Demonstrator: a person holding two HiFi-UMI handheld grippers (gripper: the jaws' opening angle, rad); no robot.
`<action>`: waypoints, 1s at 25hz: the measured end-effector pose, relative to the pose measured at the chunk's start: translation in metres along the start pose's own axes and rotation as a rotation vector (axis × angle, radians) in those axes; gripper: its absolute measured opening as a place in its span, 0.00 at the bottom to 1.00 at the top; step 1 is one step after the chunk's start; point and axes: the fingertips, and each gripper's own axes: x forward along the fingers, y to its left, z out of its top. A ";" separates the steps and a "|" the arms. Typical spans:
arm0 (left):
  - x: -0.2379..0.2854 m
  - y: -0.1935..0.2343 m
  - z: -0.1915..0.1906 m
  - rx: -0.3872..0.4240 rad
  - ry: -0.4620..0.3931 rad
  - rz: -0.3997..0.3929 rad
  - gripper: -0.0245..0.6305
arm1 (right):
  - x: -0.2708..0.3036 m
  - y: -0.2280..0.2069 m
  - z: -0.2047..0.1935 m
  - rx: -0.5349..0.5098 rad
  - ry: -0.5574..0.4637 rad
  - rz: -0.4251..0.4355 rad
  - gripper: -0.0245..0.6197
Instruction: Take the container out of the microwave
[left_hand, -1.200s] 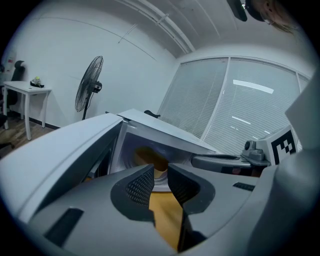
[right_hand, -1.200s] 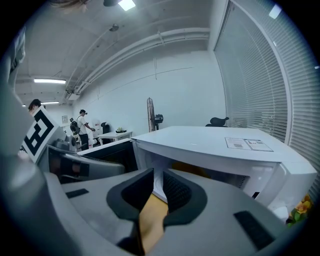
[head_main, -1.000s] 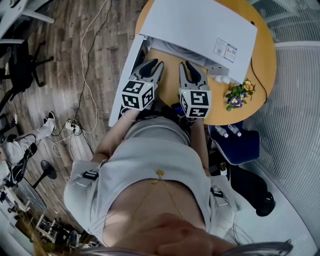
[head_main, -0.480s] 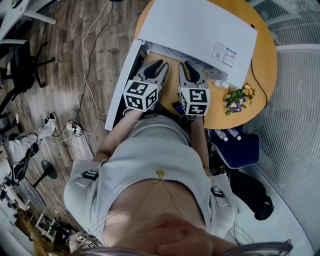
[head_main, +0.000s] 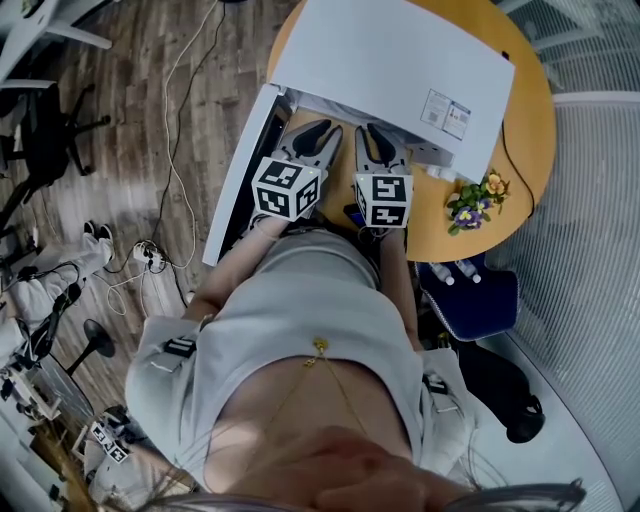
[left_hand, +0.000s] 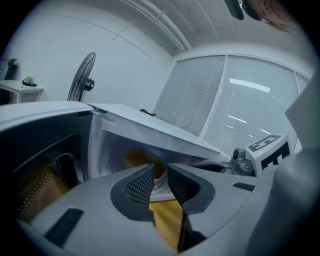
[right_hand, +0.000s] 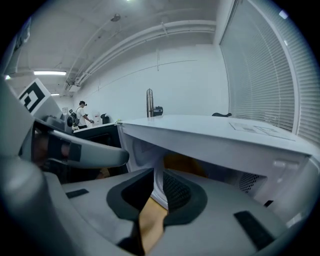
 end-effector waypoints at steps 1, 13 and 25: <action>0.001 0.000 -0.001 0.000 0.002 0.000 0.17 | 0.002 -0.001 -0.002 -0.001 0.006 0.000 0.14; 0.013 0.005 -0.009 -0.002 0.027 0.004 0.17 | 0.019 -0.012 -0.008 -0.025 0.033 -0.014 0.14; 0.020 0.009 -0.016 -0.006 0.050 0.006 0.17 | 0.037 -0.012 -0.022 -0.077 0.093 -0.005 0.14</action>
